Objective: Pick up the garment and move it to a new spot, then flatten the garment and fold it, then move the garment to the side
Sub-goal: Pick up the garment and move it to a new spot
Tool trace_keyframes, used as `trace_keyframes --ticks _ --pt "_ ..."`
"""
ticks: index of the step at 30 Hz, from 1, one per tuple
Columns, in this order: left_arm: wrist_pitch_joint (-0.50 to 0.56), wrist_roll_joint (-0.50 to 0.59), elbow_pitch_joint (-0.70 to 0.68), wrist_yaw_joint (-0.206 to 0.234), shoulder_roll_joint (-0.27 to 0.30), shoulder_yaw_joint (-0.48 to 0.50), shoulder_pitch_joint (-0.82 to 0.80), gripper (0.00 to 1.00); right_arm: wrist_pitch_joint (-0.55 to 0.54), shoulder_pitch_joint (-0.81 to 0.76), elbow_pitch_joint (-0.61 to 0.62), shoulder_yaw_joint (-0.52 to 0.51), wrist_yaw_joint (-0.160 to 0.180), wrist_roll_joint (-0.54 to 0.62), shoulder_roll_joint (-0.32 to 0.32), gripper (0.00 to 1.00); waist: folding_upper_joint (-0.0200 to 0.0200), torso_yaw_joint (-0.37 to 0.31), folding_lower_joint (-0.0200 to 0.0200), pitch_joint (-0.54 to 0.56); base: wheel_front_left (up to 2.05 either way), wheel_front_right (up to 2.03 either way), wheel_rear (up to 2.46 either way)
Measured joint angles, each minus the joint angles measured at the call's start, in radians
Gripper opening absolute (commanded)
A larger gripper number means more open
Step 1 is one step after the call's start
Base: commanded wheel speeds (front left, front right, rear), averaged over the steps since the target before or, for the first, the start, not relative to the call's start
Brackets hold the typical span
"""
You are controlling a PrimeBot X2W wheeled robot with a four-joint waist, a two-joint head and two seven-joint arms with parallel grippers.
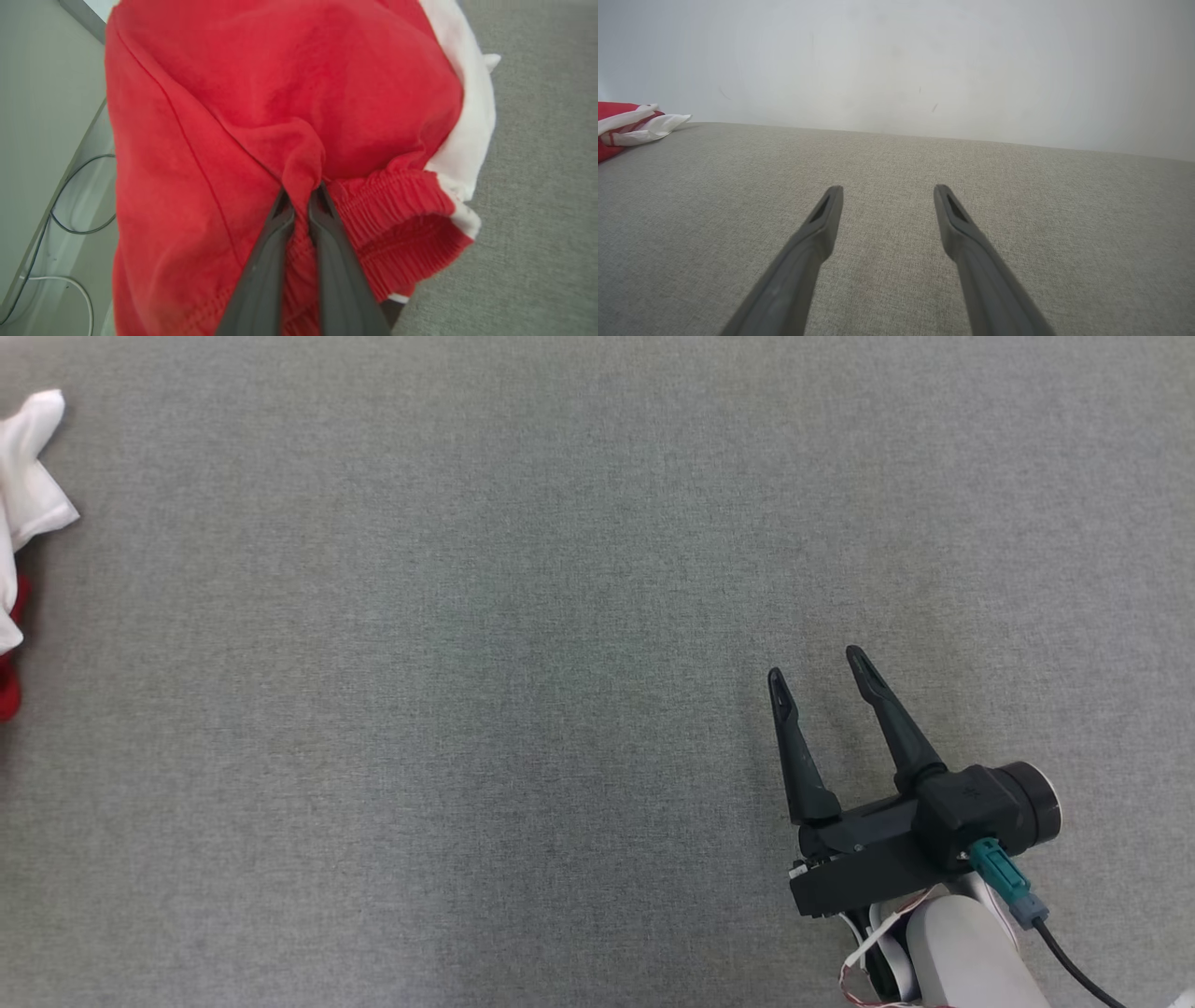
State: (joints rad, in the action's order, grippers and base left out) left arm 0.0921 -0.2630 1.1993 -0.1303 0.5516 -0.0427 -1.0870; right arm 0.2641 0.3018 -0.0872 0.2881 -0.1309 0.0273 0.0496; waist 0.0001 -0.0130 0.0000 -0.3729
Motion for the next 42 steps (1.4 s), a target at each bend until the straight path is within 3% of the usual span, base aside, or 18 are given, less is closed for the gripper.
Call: trace_keyframes --ticks 11,20,30,36,42 --pt "-0.188 -0.009 -0.097 0.0 -0.002 -0.082 -0.041 0.0 0.0 -0.015 -0.018 0.005 0.0 -0.02 0.0 1.0 0.0 0.037 0.0 0.064 0.0 0.0 0.0" --pt "-0.252 -0.047 -0.257 0.0 0.0 -0.213 -0.094 0.0 0.0 -0.033 -0.024 0.0 0.0 -0.06 0.0 1.0 -0.0001 0.056 -0.0001 0.129 0.0 0.0 0.0" --pt "-0.214 -0.114 -0.505 0.0 -0.007 -0.332 -0.113 0.0 0.0 -0.052 -0.014 -0.007 0.0 -0.091 0.0 1.0 0.0 0.038 -0.0001 0.167 0.0 0.0 0.0" --pt "-0.148 -0.155 -0.697 0.0 -0.006 -0.379 -0.115 0.0 0.0 -0.056 0.0 -0.015 0.0 -0.117 0.0 1.0 -0.0001 0.0 -0.0001 0.178 0.0 0.0 0.0" --pt "-0.061 -0.209 -0.884 0.002 -0.04 -0.41 -0.094 0.0 0.0 -0.065 0.008 -0.032 0.0 -0.133 0.0 1.0 -0.0001 -0.054 -0.0001 0.183 0.0 0.0 0.0"
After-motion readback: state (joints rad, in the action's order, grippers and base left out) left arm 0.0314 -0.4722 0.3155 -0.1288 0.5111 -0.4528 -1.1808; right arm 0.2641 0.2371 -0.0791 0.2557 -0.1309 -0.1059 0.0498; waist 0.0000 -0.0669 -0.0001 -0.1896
